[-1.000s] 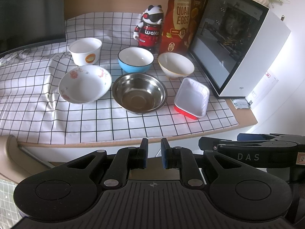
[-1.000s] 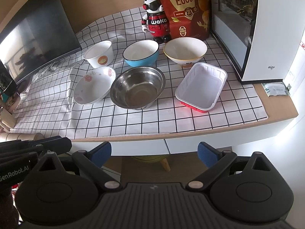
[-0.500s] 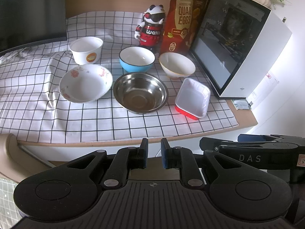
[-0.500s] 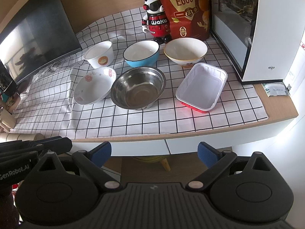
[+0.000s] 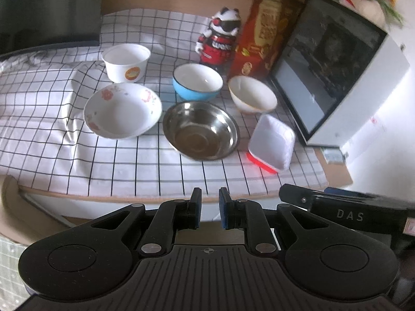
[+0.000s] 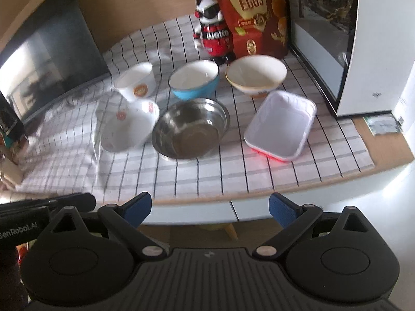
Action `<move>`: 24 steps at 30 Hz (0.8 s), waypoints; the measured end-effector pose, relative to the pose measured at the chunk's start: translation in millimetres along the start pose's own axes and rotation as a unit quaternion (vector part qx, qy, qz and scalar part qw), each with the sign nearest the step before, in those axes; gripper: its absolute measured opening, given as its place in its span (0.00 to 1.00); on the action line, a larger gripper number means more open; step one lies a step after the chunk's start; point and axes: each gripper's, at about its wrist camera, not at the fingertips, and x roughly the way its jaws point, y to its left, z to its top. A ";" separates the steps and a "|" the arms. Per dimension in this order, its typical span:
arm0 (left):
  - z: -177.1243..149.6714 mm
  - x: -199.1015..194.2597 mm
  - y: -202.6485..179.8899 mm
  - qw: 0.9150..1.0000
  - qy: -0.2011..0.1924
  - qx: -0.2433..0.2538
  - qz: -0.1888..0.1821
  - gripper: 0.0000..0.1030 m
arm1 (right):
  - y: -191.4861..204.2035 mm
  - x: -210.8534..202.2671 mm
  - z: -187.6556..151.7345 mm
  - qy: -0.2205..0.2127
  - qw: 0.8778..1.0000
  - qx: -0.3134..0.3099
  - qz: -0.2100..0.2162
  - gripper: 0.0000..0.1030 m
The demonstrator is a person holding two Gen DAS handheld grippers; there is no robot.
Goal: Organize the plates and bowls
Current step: 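Move the left tool to the steel bowl rim and close on it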
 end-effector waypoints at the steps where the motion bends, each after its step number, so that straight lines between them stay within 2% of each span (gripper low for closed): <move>1: 3.0 3.4 6.8 1.000 -0.004 -0.006 -0.002 0.18 | -0.6 3.3 1.1 -0.015 1.000 0.001 0.002 0.94; 6: 17.8 28.7 47.4 0.998 -0.032 -0.049 -0.014 0.17 | 0.7 27.1 9.0 -0.073 0.997 0.005 0.020 0.94; 8: 22.6 38.9 64.9 0.997 -0.046 -0.059 -0.027 0.18 | 0.4 40.0 13.4 -0.080 0.996 0.020 0.029 0.94; 11: 28.9 53.5 86.7 0.995 -0.070 -0.041 -0.065 0.18 | 4.1 59.6 21.5 -0.091 0.994 0.038 0.041 0.94; 14: 42.9 73.8 110.7 0.993 -0.046 -0.041 -0.099 0.18 | 15.3 75.5 30.6 -0.118 0.992 0.031 0.021 0.95; 16: 53.8 87.0 121.6 0.994 -0.025 -0.048 -0.097 0.18 | 25.7 86.2 38.0 -0.140 0.990 0.016 0.001 0.95; 21: 78.1 115.7 132.7 0.997 0.004 0.021 -0.080 0.18 | 44.6 120.9 54.2 -0.095 0.994 -0.004 -0.048 0.95; 24: 89.4 137.8 146.2 0.992 0.042 0.002 -0.121 0.18 | 48.0 132.5 53.0 -0.075 0.996 0.005 -0.056 0.95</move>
